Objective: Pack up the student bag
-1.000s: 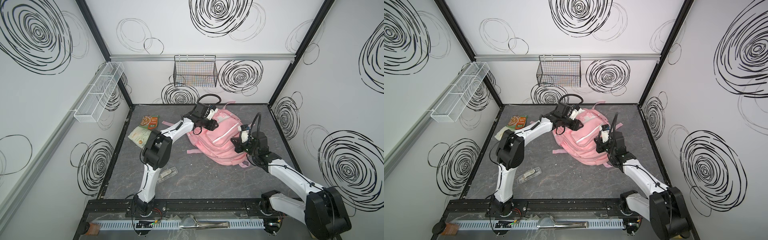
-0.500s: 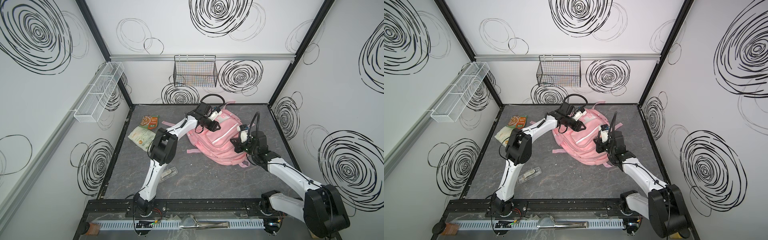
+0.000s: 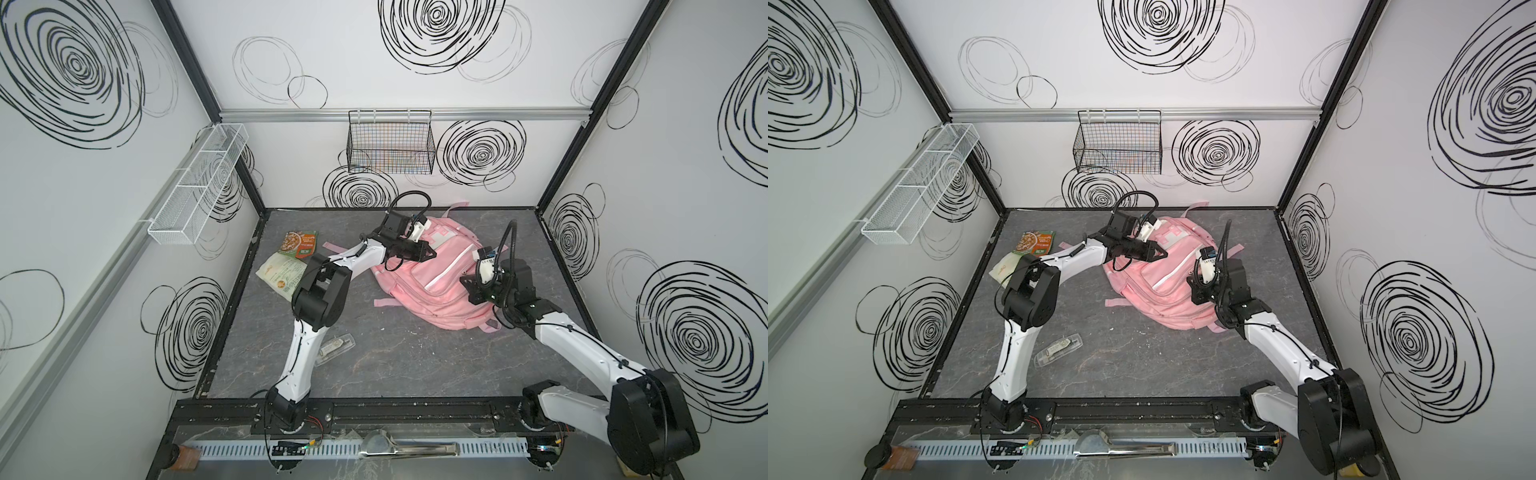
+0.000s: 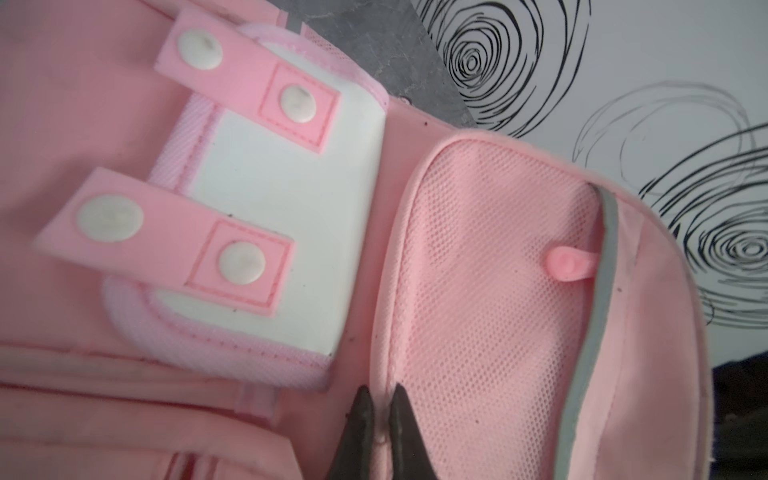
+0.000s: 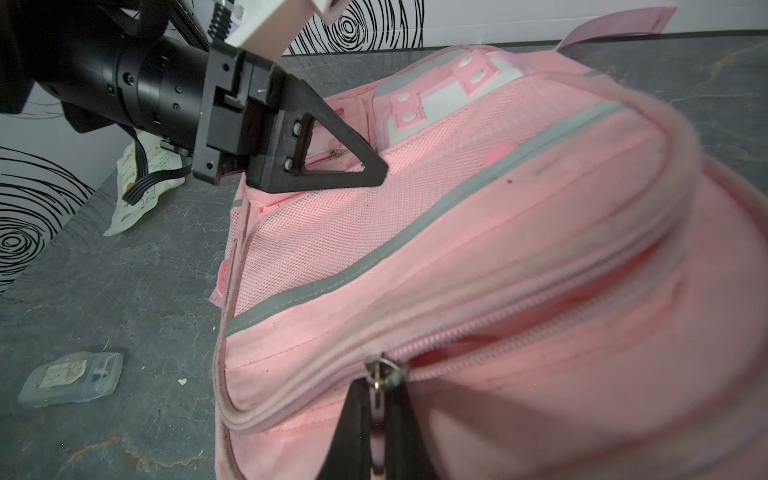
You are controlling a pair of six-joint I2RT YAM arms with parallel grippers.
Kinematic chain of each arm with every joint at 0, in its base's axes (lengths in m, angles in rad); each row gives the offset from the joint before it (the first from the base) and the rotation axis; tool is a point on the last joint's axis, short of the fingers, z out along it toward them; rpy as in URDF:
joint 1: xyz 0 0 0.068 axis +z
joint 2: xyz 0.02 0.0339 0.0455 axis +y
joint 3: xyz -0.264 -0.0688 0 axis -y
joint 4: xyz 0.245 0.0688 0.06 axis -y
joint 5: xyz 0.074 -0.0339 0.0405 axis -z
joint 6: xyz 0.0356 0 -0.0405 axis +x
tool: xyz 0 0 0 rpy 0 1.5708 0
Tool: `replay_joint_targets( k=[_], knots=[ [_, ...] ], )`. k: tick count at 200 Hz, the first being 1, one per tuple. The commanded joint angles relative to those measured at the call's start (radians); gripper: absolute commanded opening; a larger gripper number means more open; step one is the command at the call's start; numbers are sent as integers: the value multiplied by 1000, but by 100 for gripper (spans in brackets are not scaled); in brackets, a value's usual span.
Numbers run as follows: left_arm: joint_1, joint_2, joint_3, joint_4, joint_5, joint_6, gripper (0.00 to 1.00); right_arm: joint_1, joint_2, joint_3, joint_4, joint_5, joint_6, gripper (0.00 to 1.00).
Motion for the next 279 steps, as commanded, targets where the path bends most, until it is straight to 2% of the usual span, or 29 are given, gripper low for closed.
replay_joint_targets(
  k=[1,38,74,100,124,149,171,179,196,213,221,234,252,264,279],
  knots=[
    [25,-36,-19,159,-165,-227,0,59,-62,-27,7,5,30,0],
    [22,-89,-129,385,-252,-443,0,199,-83,-84,21,55,89,0],
    [-1,-87,-109,438,-335,-522,0,297,-50,-121,120,59,174,0],
    [-34,-115,-163,515,-404,-606,0,340,43,-91,191,63,206,0],
    [-64,-122,-166,534,-433,-622,0,348,150,-20,189,58,220,0],
    [-80,-105,-148,549,-395,-634,0,348,242,47,176,30,217,0],
    [-80,-126,-162,571,-350,-592,0,348,256,73,166,14,219,0],
    [-76,-142,-166,571,-323,-560,0,348,241,75,157,15,221,4],
    [-62,-190,-185,544,-278,-485,2,349,183,67,124,39,215,23],
    [-46,-255,-209,506,-237,-399,26,348,113,59,84,56,182,42],
    [-40,-292,-226,494,-216,-357,33,348,81,64,55,57,159,49],
    [-32,-362,-256,468,-201,-294,39,348,25,80,3,47,118,54],
    [-23,-468,-295,432,-210,-214,53,350,-55,105,-36,27,85,63],
    [-13,-544,-314,402,-221,-161,54,354,-103,128,-37,15,80,67],
    [6,-642,-334,339,-234,-109,54,369,-135,146,11,-49,55,67]
  ],
)
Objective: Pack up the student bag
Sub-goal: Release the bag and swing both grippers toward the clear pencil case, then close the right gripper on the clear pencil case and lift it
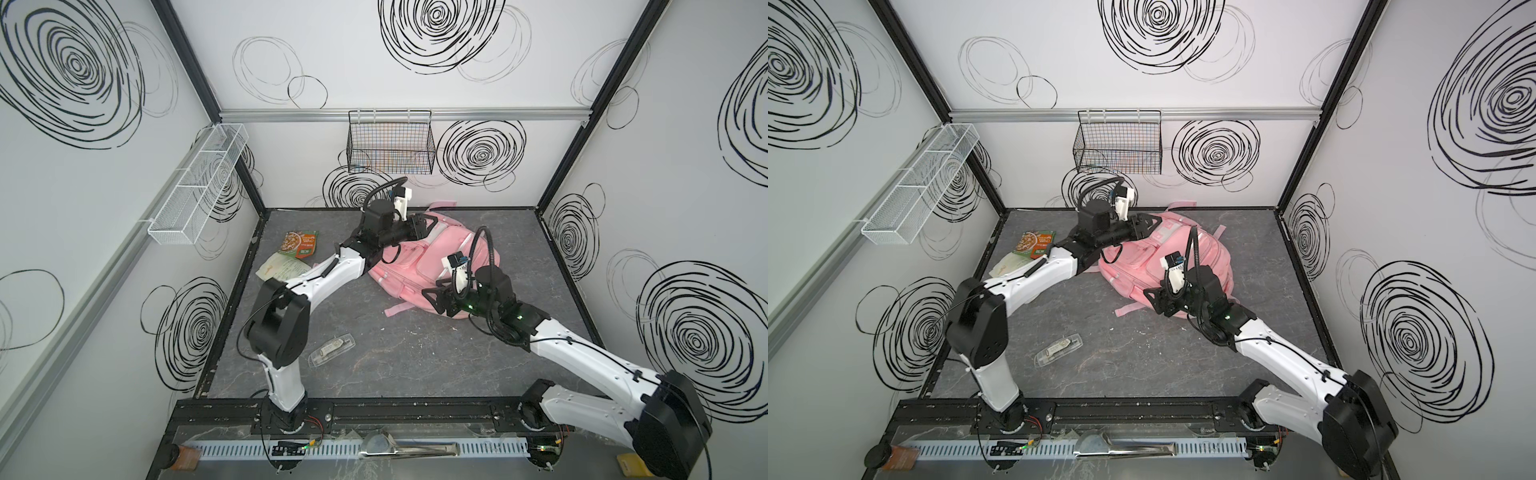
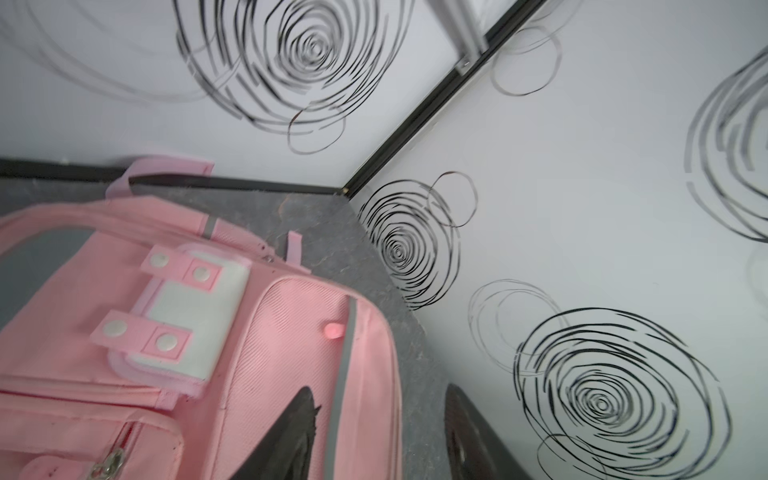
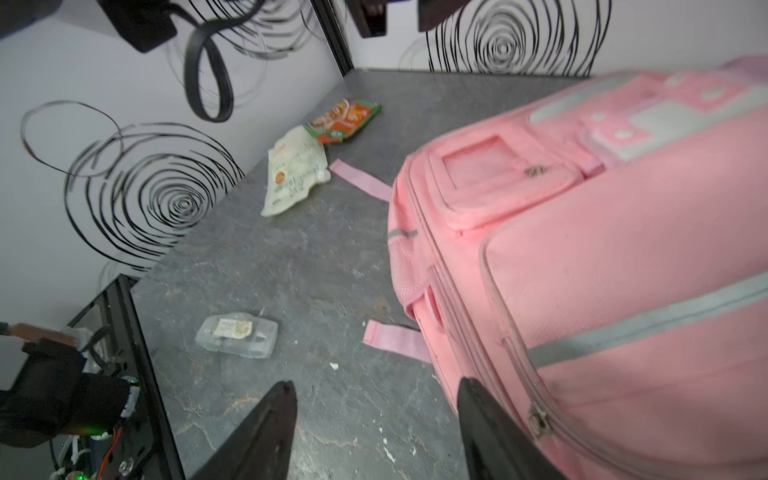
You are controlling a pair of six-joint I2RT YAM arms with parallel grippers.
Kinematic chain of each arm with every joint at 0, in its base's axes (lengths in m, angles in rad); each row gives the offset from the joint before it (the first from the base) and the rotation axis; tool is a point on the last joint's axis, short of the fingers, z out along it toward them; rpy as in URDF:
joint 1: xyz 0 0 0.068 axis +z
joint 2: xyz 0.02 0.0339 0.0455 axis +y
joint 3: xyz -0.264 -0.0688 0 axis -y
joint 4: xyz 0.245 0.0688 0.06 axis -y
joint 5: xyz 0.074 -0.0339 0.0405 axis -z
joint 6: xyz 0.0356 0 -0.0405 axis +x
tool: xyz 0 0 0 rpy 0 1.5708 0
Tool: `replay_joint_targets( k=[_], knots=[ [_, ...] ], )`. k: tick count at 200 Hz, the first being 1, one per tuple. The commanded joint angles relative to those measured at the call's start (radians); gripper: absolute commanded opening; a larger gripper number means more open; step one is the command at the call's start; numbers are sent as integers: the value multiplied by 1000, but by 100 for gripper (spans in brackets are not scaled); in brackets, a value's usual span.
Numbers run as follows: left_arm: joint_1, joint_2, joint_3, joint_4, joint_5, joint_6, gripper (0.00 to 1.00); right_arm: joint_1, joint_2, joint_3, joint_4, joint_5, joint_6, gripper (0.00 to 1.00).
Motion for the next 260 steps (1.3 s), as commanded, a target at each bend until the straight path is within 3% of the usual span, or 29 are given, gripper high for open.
replay_joint_targets(
  k=[1,19,42,65,85,96,108,114,152,183,260],
  knots=[
    [32,-142,-32,-30,-2,150,54,22,-58,55,18,-87,-64,67],
    [58,-295,-97,-130,-54,219,55,70,-31,70,87,-186,-164,66],
    [90,-510,-218,-265,-181,314,64,162,93,144,60,-312,-385,66],
    [117,-685,-323,-418,-326,338,68,281,252,252,-21,-368,-628,67],
    [144,-806,-418,-505,-430,343,77,358,378,295,30,-401,-731,69],
    [157,-871,-481,-509,-488,355,82,378,452,296,110,-430,-737,69],
    [174,-935,-551,-497,-556,343,100,399,534,299,181,-445,-735,69],
    [188,-967,-585,-487,-584,335,96,412,578,312,191,-436,-745,70],
    [279,-1141,-728,-423,-718,289,96,460,834,479,110,-371,-837,72],
    [338,-1181,-759,-406,-674,311,96,480,997,643,23,-309,-870,74],
    [339,-1191,-789,-425,-703,299,96,488,1236,888,-172,-208,-908,75]
  ],
)
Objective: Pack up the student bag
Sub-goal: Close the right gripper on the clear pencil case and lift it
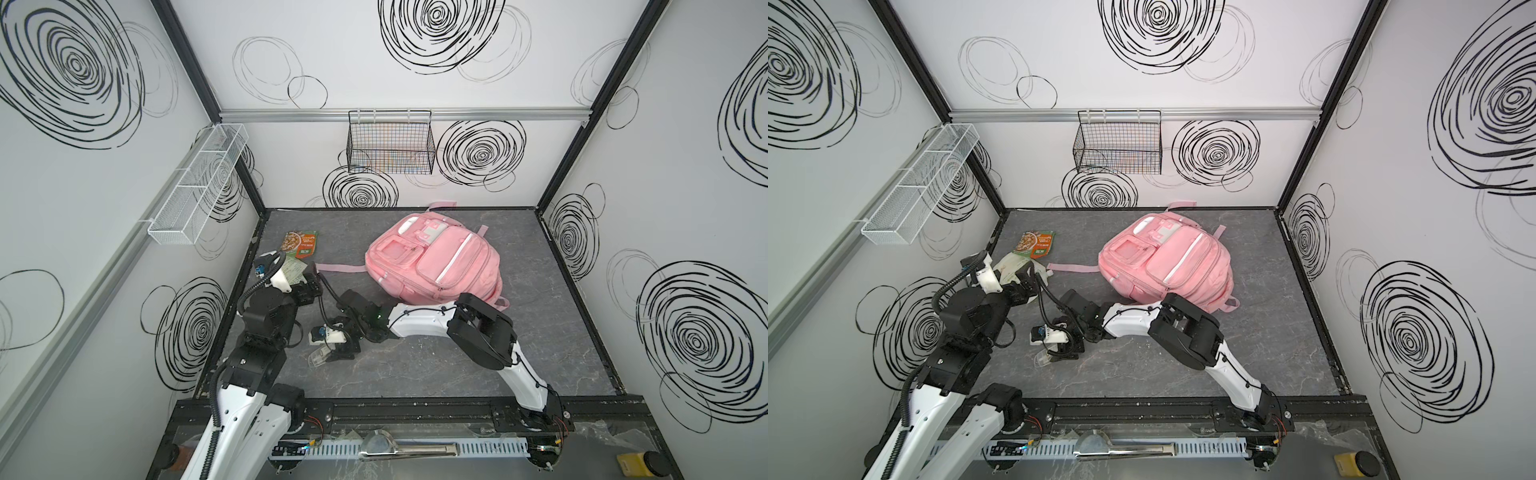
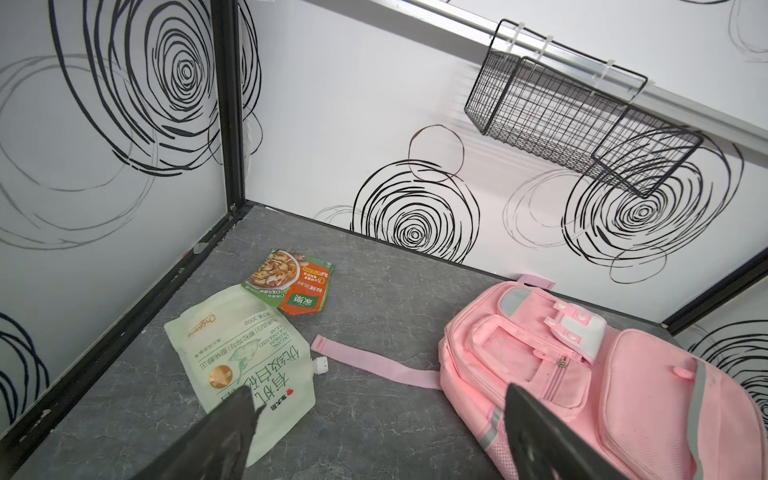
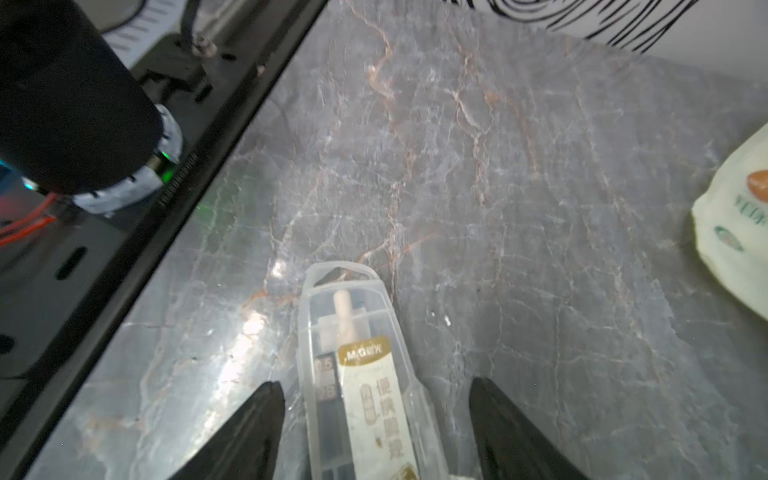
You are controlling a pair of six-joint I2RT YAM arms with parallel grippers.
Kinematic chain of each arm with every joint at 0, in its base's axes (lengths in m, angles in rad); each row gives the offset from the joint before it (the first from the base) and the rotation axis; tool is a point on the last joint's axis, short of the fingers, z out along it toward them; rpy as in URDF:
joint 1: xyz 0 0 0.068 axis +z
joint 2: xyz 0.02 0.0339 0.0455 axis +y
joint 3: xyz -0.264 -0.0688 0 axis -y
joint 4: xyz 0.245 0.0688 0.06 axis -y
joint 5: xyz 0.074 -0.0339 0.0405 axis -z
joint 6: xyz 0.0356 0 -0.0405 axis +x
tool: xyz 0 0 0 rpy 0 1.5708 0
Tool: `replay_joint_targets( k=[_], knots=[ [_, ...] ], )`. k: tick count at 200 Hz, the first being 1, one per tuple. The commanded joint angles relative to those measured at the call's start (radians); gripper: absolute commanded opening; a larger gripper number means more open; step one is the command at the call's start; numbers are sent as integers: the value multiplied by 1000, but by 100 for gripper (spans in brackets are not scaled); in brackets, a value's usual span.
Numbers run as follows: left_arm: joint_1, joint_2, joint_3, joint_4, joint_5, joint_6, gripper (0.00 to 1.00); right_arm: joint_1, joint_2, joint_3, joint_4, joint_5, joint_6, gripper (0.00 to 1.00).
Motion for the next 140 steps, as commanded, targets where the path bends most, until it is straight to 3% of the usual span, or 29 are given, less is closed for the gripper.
replay_joint_targets(
  k=[1,41,71,114,140],
  knots=[
    [4,-8,-7,42,-19,-11,96,8,41,58,-126,32,-64,75],
    [0,-1,-7,59,6,-18,96,8,107,159,-294,61,-113,72],
    [0,10,8,58,16,-4,96,8,120,210,-383,94,-95,64],
    [0,34,49,52,19,35,96,6,35,191,-420,151,-45,49],
    [-1,72,83,64,61,56,96,-13,-62,119,-375,149,18,46]
  ],
)
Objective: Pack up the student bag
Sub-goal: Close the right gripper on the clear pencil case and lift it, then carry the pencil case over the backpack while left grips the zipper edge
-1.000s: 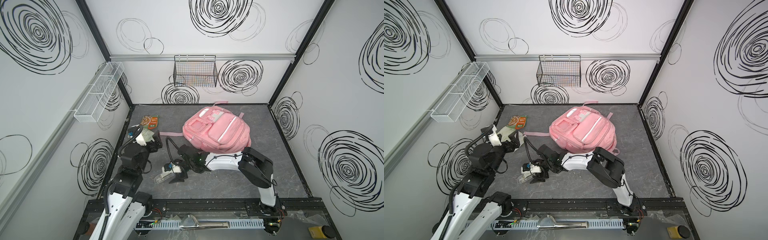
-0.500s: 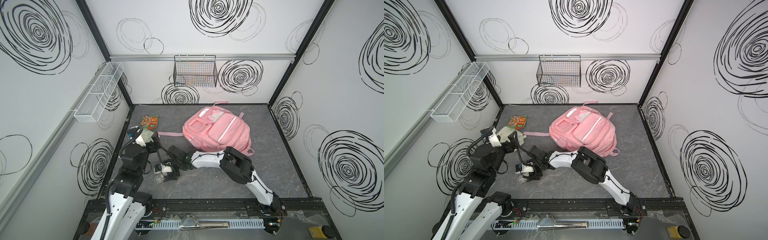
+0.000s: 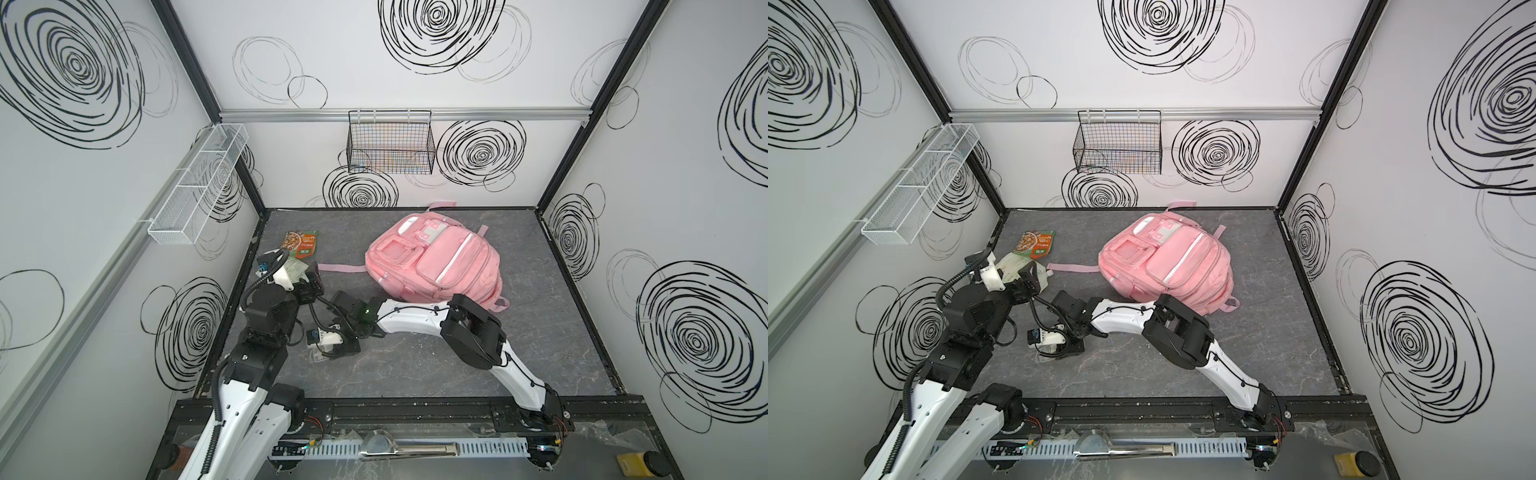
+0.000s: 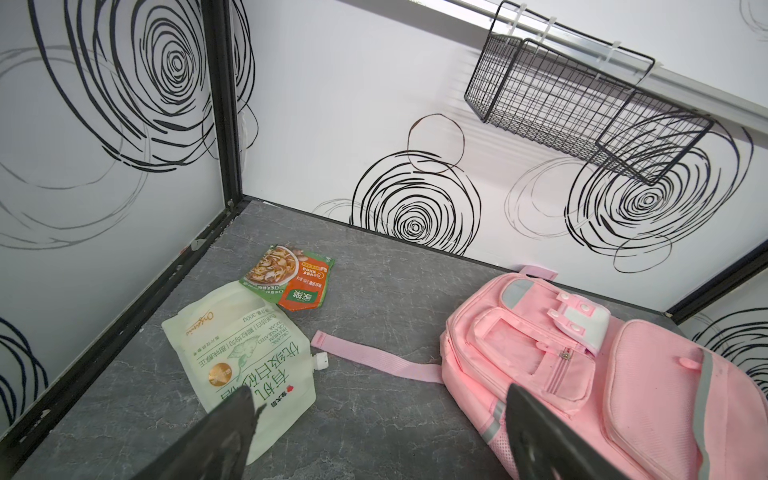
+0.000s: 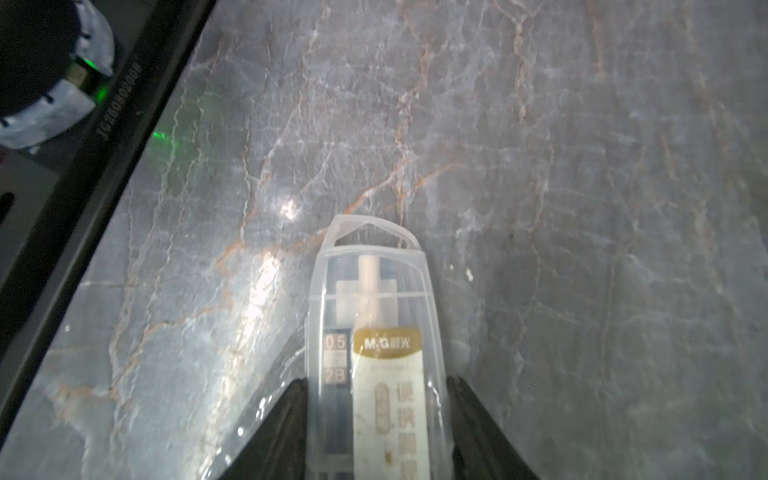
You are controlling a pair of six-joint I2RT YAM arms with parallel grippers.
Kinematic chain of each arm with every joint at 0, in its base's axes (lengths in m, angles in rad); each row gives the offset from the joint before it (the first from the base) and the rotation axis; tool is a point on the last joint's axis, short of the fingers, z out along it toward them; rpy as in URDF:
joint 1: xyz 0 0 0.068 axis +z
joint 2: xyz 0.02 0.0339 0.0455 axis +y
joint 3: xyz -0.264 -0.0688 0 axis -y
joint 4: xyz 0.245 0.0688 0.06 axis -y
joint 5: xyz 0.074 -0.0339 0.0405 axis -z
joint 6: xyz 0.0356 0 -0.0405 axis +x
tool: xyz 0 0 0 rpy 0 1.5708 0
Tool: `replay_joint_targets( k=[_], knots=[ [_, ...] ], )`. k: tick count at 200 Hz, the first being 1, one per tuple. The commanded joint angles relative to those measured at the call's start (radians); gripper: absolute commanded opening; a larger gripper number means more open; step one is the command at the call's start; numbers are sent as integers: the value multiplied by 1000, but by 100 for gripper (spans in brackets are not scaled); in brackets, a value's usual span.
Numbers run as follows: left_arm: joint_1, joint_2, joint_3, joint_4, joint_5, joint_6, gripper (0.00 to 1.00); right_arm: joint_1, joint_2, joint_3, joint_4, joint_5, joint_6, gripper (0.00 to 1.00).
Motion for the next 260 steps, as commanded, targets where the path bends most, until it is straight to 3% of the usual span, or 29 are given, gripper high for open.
replay_joint_targets(
  k=[1,41,69,91,116,141,153,172,187,226,260],
  knots=[
    [-1,27,58,62,44,38,96,-18,-110,-62,-32,37,53,46],
    [-6,127,147,76,115,44,96,-122,-356,-333,192,-51,262,44],
    [-46,245,224,94,198,43,100,-237,-598,-546,326,0,508,43],
    [-156,372,301,99,206,61,97,-375,-834,-717,386,41,698,43],
    [-343,532,393,129,140,110,96,-546,-1090,-871,375,145,808,41],
    [-439,713,498,166,263,106,86,-740,-1289,-911,284,211,819,40],
    [-466,798,558,160,315,92,86,-853,-1330,-892,222,223,815,39],
    [-535,914,645,134,306,118,87,-1018,-1355,-864,149,293,867,38],
    [-588,991,703,125,293,130,87,-1118,-1372,-875,149,257,880,35],
    [-682,1211,907,3,270,154,86,-1172,-1409,-924,207,219,948,32],
    [-711,1325,969,-14,223,171,85,-1186,-1422,-943,225,190,987,32]
  ],
)
